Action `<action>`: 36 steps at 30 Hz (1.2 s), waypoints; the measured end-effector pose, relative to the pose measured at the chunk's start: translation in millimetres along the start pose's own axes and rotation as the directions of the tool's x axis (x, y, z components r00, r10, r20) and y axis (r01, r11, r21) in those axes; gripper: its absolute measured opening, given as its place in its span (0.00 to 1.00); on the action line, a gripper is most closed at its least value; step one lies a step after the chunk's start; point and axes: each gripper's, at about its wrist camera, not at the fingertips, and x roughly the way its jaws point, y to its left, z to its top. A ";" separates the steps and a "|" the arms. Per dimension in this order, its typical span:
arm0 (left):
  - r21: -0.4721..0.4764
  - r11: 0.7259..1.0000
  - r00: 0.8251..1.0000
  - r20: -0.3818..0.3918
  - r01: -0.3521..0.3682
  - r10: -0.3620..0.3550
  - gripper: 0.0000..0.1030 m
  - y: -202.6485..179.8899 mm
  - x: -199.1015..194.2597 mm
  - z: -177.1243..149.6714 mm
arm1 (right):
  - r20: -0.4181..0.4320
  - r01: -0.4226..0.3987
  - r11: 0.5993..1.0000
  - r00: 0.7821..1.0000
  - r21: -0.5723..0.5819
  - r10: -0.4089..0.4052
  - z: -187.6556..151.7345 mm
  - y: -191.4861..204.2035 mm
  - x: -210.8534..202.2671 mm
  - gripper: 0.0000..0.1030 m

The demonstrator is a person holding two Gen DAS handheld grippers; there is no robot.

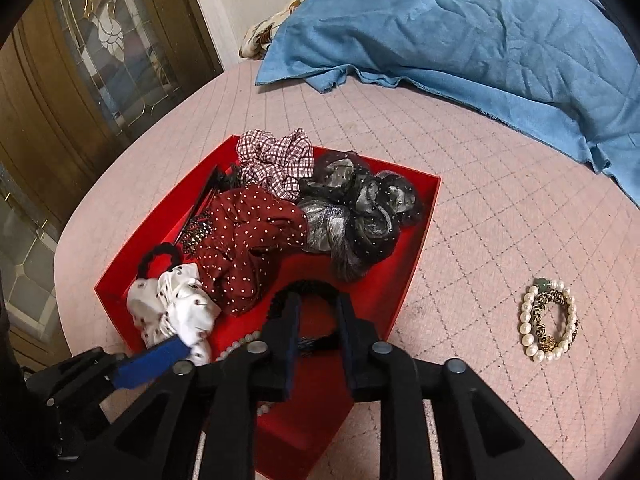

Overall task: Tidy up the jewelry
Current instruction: 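Open both tools to drop the bracelets into the tray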

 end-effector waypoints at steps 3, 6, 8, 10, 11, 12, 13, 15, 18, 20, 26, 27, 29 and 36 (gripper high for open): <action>0.007 1.000 1.000 0.018 -0.012 0.012 0.45 -2.8 -6.9 1.4 | 0.017 0.006 1.000 1.000 0.002 -0.006 0.5 -0.5 -6.1 0.32; 0.011 1.000 0.999 0.027 -0.026 0.026 0.47 -4.5 -12.7 2.0 | 0.045 0.005 1.000 0.999 0.011 -0.005 0.9 -2.2 -18.3 0.32; 0.016 0.999 0.998 0.040 -0.040 0.039 0.50 -6.4 -17.9 1.8 | 0.067 0.009 1.000 0.998 0.015 -0.010 -0.3 -4.8 -29.8 0.34; 0.027 0.998 0.997 0.059 -0.061 0.059 0.54 -8.9 -24.5 1.2 | 0.081 0.012 1.000 0.997 0.026 -0.014 -2.8 -8.8 -39.2 0.40; 0.033 0.997 0.995 0.066 -0.074 0.071 0.56 -10.3 -27.3 0.8 | 0.088 0.013 0.999 0.996 0.037 -0.016 -5.2 -12.2 -45.1 0.42; 0.039 0.996 0.994 0.072 -0.086 0.083 0.57 -11.5 -29.9 -0.5 | 0.092 0.014 0.999 0.996 0.043 -0.018 -7.1 -14.3 -48.6 0.42; 0.050 0.993 0.991 0.080 -0.109 0.104 0.57 -13.9 -33.6 -1.6 | 0.094 0.017 0.999 0.995 0.050 -0.022 -9.4 -16.9 -52.3 0.42; 0.061 0.989 0.988 0.086 -0.133 0.128 0.58 -16.5 -38.3 -3.9 | 0.095 0.026 0.998 0.995 0.065 -0.032 -14.9 -22.4 -59.3 0.43; 0.072 0.984 0.983 0.091 -0.165 0.159 0.58 -19.7 -46.3 -6.9 | 0.099 0.031 0.995 0.994 0.091 -0.040 -24.5 -31.4 -70.8 0.43; 0.080 0.979 0.979 0.098 -0.188 0.180 0.58 -21.5 -52.8 -8.5 | 0.102 0.035 0.994 0.994 0.104 -0.046 -30.4 -35.6 -77.0 0.43; 0.108 0.958 0.961 0.109 -0.265 0.253 0.60 -34.6 -66.1 -10.3 | 0.118 0.038 0.989 0.991 0.141 -0.055 -51.0 -47.0 -98.9 0.48; 0.113 0.955 0.959 0.110 -0.274 0.262 0.60 -37.0 -68.0 -11.1 | 0.121 0.037 0.988 0.991 0.147 -0.056 -53.9 -49.4 -102.3 0.48; 0.127 0.948 0.954 0.113 -0.291 0.278 0.61 -42.5 -71.6 -12.1 | 0.127 0.036 0.987 0.990 0.156 -0.056 -58.7 -53.6 -108.5 0.48; 0.167 0.929 0.941 0.140 -0.329 0.308 0.64 -62.2 -83.8 -16.6 | 0.145 0.037 0.979 0.987 0.201 -0.067 -71.2 -69.4 -124.6 0.53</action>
